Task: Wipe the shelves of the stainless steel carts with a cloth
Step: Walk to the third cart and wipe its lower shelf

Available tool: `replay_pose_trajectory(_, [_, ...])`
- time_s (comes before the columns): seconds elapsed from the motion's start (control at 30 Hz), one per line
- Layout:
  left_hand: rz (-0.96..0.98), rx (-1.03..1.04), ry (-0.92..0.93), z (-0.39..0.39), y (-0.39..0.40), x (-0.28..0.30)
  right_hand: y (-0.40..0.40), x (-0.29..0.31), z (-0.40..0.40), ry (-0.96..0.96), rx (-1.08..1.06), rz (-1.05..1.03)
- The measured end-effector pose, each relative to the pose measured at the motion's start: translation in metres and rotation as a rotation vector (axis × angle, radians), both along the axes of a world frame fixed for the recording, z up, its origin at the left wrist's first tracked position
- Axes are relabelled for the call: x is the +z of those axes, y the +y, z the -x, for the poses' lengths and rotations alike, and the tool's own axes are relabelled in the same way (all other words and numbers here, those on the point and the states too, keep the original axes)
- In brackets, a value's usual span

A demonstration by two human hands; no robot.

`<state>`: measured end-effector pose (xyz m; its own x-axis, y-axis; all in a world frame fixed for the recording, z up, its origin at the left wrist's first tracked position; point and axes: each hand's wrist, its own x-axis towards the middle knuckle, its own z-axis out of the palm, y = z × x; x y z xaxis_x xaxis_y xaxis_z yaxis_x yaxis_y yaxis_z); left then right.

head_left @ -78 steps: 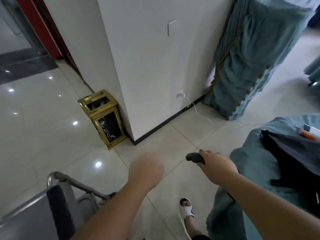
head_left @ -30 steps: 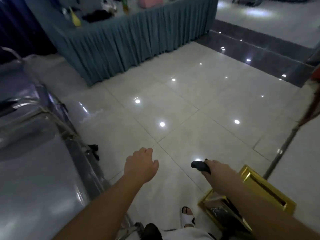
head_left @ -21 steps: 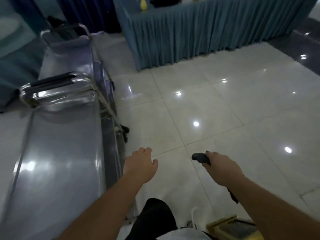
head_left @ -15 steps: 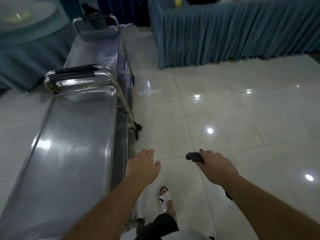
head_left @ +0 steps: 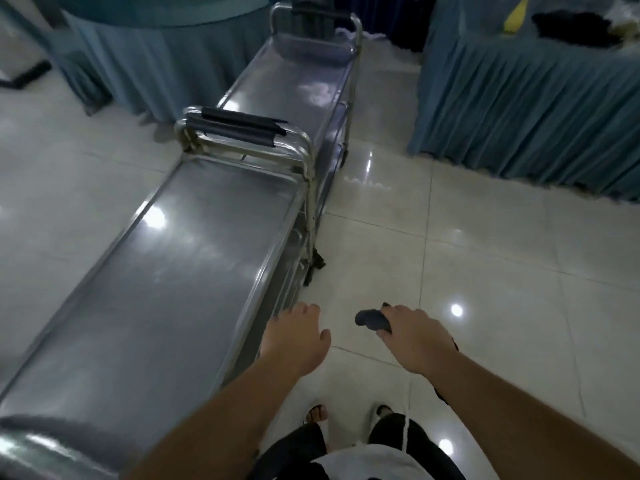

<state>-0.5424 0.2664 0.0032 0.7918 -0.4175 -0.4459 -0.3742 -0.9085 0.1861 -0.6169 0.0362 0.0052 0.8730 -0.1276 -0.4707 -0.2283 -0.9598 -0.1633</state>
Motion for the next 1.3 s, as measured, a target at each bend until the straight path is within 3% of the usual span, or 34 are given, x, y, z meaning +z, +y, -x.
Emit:
replay_pose_trajectory(0.33, [-0.004, 0.651, 0.053, 0.012, -0.001, -0.020, 0.018, -0.026, -0.146, 0.030, 0.582, -0.070])
replay_pose_trajectory(0.63, [0.009, 1.168, 0.187, 0.121, -0.021, -0.052, 0.055, -0.046, -0.147, 0.132, 1.198, -0.046])
replay_pose_trajectory(0.93, [0.029, 1.377, 0.286, 0.218, 0.008, -0.108, 0.112, -0.099, -0.072, 0.239, 1.288, 0.018])
replay_pose_trajectory(1.1, [0.056, 1.400, 0.338, 0.250, 0.020, -0.163, 0.150, -0.164, -0.030, 0.277, 1.156, -0.065])
replay_pose_trajectory(1.3, [0.036, 1.413, 0.364, 0.261, 0.027, -0.239, 0.178, -0.259, -0.014, 0.352, 1.209, -0.135])
